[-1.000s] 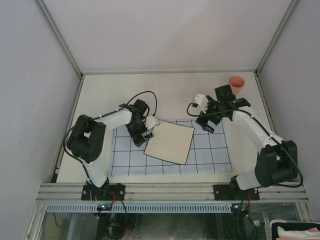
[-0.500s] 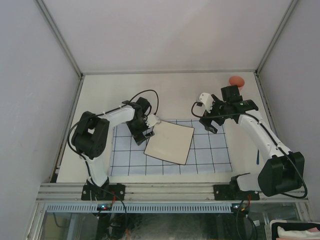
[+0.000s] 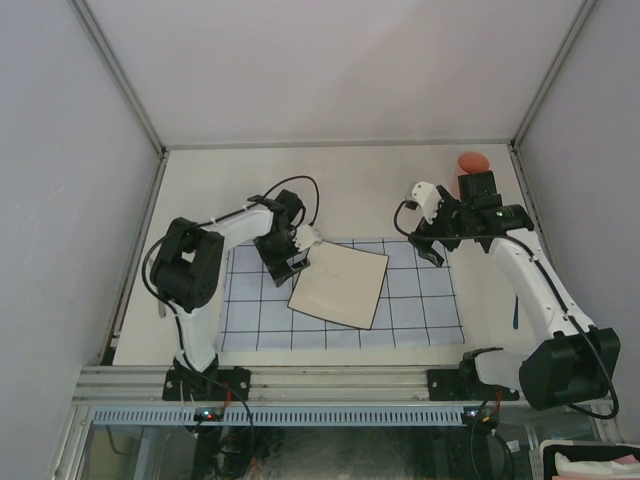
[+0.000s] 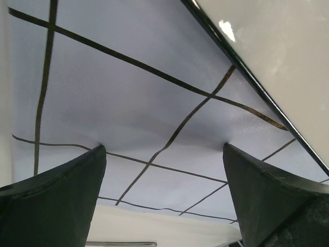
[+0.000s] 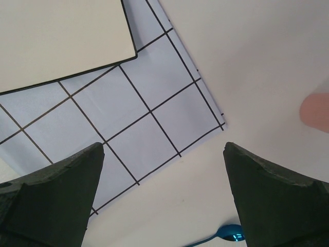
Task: Set the dinner table for one person
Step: Adjust the napkin at the center of the board.
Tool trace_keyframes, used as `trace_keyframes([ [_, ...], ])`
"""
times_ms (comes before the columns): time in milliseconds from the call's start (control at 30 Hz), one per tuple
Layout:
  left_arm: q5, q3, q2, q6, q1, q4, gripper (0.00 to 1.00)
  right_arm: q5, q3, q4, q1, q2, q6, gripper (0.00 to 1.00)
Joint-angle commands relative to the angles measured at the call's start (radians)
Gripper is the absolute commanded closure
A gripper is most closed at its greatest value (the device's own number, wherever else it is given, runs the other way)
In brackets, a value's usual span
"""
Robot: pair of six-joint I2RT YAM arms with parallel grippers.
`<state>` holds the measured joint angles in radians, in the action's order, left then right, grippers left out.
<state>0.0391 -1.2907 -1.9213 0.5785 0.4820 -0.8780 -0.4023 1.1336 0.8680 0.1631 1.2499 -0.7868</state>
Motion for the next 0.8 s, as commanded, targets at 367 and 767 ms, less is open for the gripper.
trace_keyframes([
  [367, 0.027, -0.099, -0.121, 0.063, -0.031, 0.100, 0.00, -0.023, 0.005, 0.008, -0.045, -0.044, 0.015, 0.00],
  [767, 0.088, -0.030, 0.032, 0.018, -0.022, 0.054, 0.00, -0.043, 0.005, 0.005, -0.063, -0.038, 0.022, 0.00],
])
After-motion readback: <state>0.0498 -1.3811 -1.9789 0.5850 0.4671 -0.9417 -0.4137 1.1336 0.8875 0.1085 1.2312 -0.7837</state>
